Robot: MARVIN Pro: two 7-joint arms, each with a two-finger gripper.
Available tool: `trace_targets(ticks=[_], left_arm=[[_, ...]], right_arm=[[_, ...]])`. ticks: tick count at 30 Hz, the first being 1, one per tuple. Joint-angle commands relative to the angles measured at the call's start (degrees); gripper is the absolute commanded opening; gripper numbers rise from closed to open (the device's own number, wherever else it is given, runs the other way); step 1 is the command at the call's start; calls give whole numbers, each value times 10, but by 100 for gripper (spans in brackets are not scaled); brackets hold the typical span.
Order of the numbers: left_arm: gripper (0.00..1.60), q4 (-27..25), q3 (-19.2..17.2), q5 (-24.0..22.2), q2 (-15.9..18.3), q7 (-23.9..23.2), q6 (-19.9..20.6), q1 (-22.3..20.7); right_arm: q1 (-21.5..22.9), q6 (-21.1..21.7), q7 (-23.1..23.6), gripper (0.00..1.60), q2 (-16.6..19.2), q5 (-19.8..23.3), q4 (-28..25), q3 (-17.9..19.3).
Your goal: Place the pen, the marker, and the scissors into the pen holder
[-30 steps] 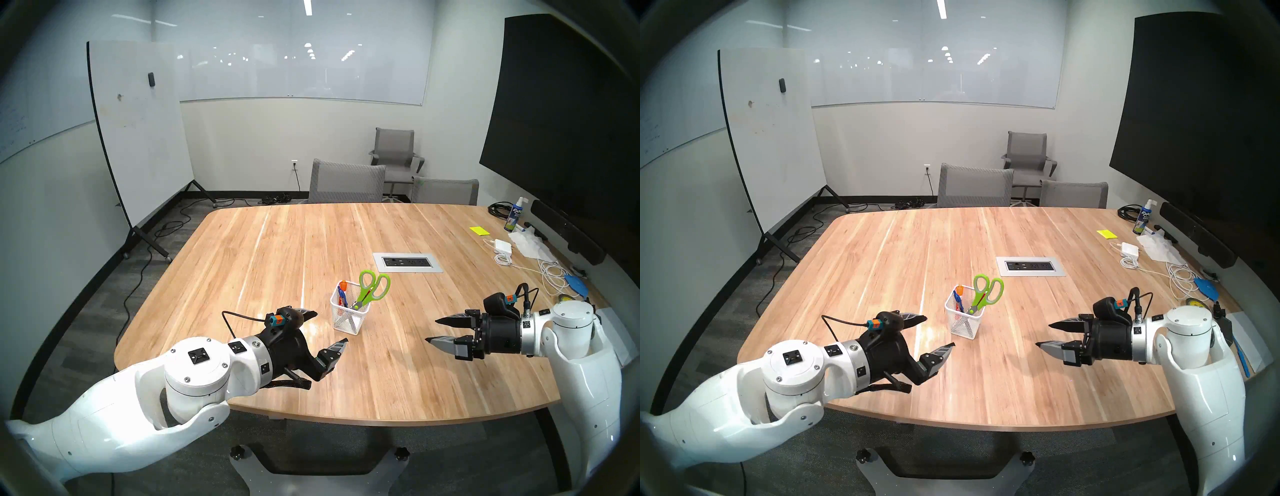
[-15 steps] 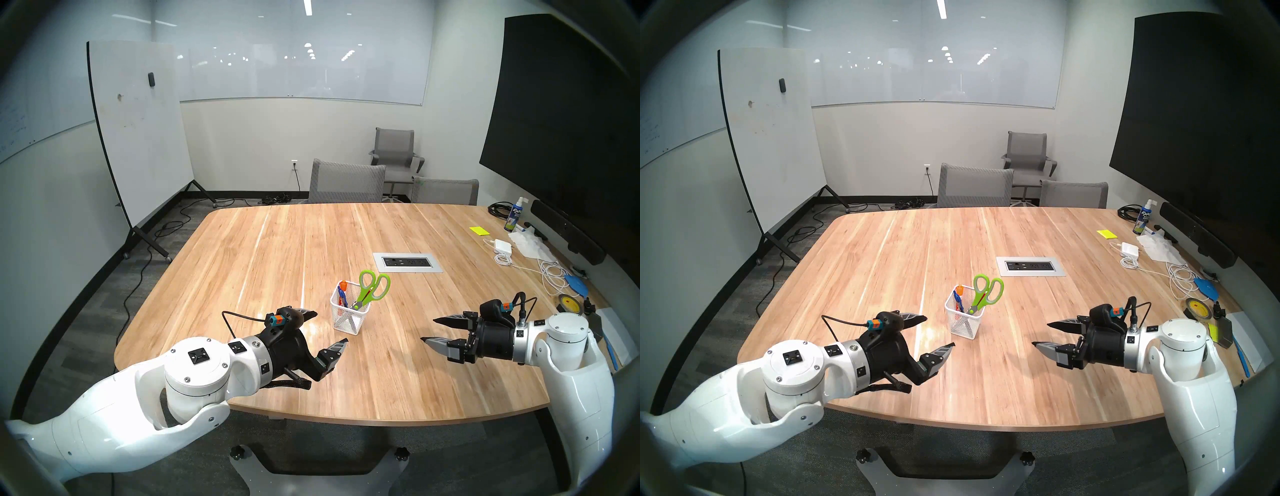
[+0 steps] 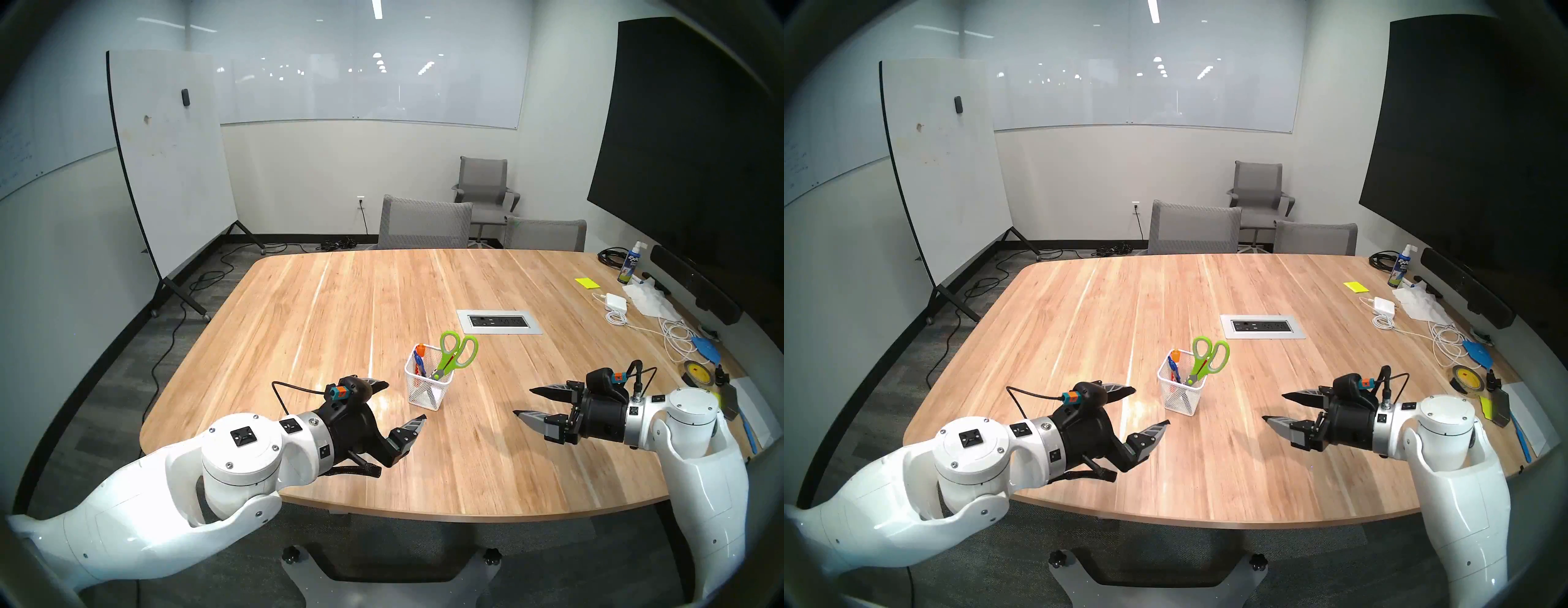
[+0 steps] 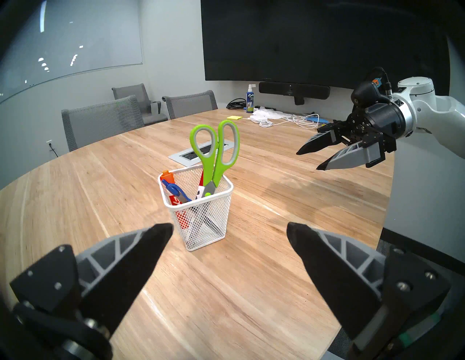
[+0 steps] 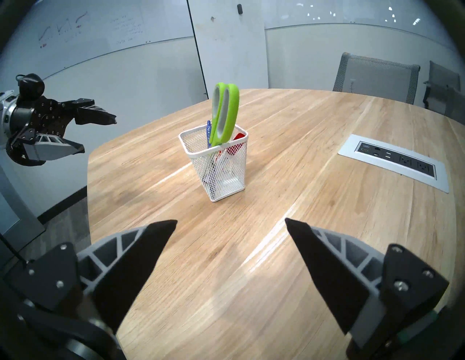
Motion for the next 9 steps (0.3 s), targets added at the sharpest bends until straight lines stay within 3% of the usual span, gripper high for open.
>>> trace_targets(ticks=[1, 9], left_arm=[[160, -9, -3, -1, -1, -1, -4, 0], [160, -9, -3, -1, -1, -1, -4, 0]], right_arm=[[3, -2, 4, 160, 2, 2, -6, 0], [4, -2, 5, 160, 1, 1, -6, 1]])
